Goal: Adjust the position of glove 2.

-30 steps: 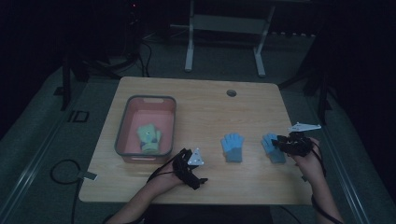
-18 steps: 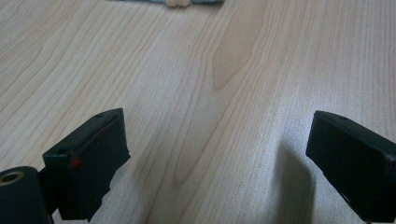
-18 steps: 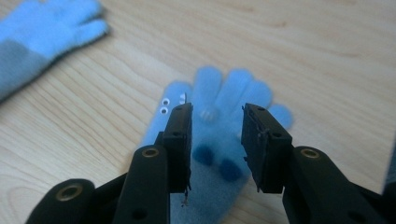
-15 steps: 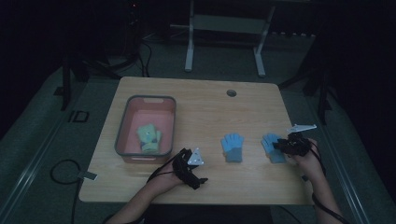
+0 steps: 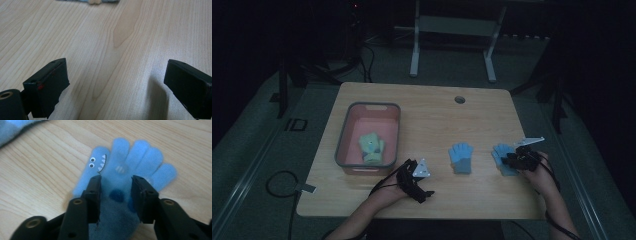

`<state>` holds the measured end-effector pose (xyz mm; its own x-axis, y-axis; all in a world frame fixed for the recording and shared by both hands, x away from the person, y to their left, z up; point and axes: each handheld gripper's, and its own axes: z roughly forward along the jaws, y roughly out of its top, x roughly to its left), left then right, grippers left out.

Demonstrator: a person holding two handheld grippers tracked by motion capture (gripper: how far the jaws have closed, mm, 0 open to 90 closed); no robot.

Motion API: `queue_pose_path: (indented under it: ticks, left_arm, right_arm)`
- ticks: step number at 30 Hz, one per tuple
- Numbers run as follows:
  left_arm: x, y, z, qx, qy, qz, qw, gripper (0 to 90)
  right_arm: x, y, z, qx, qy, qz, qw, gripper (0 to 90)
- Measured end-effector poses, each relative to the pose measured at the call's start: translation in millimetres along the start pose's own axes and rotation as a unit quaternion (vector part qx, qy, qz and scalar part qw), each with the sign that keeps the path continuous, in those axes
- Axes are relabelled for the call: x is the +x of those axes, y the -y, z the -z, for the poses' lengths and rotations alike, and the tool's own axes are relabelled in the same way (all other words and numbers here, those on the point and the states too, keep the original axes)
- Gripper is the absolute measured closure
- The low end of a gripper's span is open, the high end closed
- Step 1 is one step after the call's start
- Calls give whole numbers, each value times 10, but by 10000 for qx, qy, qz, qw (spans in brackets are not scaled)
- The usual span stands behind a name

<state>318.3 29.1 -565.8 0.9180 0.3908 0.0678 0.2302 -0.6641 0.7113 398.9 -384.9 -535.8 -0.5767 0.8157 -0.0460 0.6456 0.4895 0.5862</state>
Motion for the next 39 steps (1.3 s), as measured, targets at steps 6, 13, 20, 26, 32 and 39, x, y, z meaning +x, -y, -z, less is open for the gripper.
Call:
queue_pose_path:
  ticks: [6, 13, 20, 26, 32, 39]
  left_arm:
    - [-1, 1, -1, 2, 5, 10, 10000, 58]
    - [-2, 0, 1, -9, 20, 3, 10000, 58]
    - [-1, -1, -1, 1, 10, -20, 10000, 58]
    - [0, -2, 4, -6, 1, -23, 10000, 58]
    - [4, -1, 4, -8, -5, -33, 10000, 58]
    - [2, -1, 3, -12, -17, -41, 10000, 58]
  right_arm:
    - [102, -12, 5, 38, 170, -216, 9996, 828]
    - [161, -57, 69, -88, 317, -772, 9965, 847]
    - [361, -277, 325, -429, 487, -916, 9937, 847]
    - [528, -481, 483, -571, 632, -919, 9921, 847]
    - [682, -624, 553, -646, 667, -911, 9915, 847]
    - [1007, -838, 527, -720, 523, -825, 9926, 847]
